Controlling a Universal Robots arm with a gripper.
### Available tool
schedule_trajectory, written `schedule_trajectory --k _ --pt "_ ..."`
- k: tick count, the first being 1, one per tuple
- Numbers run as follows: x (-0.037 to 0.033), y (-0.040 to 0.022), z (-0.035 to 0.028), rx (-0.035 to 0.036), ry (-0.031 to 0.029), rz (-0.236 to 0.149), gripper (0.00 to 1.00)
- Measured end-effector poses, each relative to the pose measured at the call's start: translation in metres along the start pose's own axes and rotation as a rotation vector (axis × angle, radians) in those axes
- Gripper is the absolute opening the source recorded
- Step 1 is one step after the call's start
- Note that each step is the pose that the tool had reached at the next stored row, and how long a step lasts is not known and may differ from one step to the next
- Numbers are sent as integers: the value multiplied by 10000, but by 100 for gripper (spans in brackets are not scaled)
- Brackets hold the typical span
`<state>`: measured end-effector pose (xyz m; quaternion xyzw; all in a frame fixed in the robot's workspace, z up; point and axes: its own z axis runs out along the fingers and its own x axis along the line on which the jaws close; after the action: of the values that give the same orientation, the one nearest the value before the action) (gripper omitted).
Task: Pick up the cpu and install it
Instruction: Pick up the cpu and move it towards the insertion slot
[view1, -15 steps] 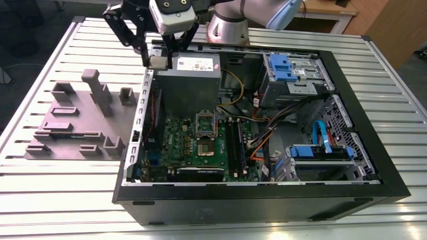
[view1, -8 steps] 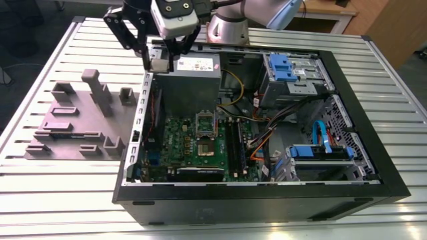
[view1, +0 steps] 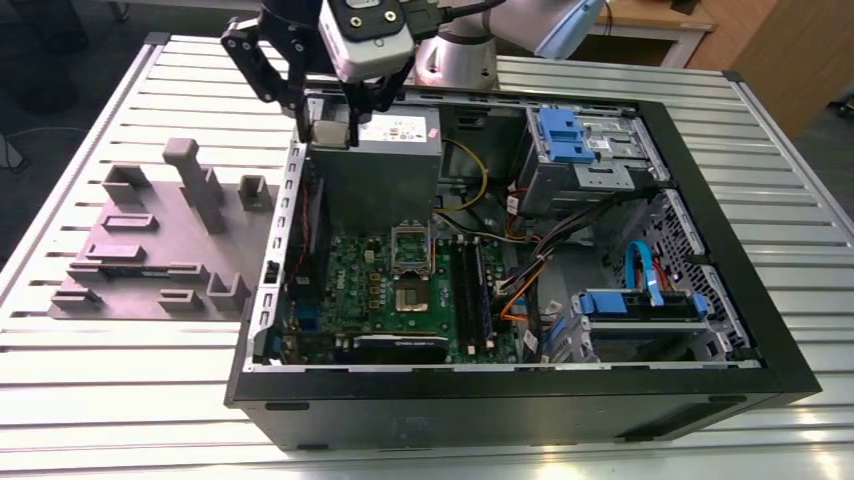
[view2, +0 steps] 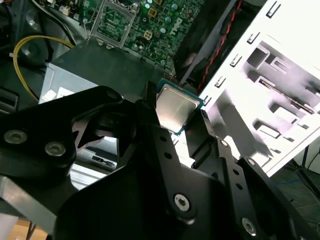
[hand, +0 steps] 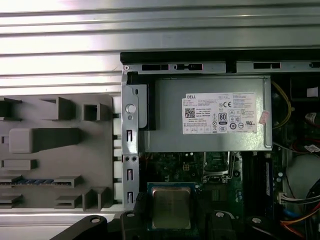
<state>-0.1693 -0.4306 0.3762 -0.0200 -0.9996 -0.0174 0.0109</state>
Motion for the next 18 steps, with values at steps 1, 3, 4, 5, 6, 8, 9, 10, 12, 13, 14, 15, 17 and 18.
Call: schedule_trajectory --k 1,3,4,5,6,8,9,10,12,13,14,15,17,18 --pt "-16 0 0 1 0 0 47" --pt "-43 0 -1 1 1 -1 47" --pt "-54 0 -1 1 0 0 47" --pt "-61 -1 -1 1 0 -1 47" --pt "-71 -1 -1 1 0 0 47" --pt "-85 -1 -1 0 0 0 47" --pt "-89 -2 0 0 0 0 47" --pt "-94 -1 0 0 0 0 47" --pt "-103 -2 0 0 0 0 47" --pt "-107 -2 0 0 0 0 47" --pt "-111 -2 0 1 1 0 47" --pt "-116 -2 0 1 0 0 47" --pt "-128 -3 0 0 0 0 47" --pt "-136 -4 0 0 0 0 47"
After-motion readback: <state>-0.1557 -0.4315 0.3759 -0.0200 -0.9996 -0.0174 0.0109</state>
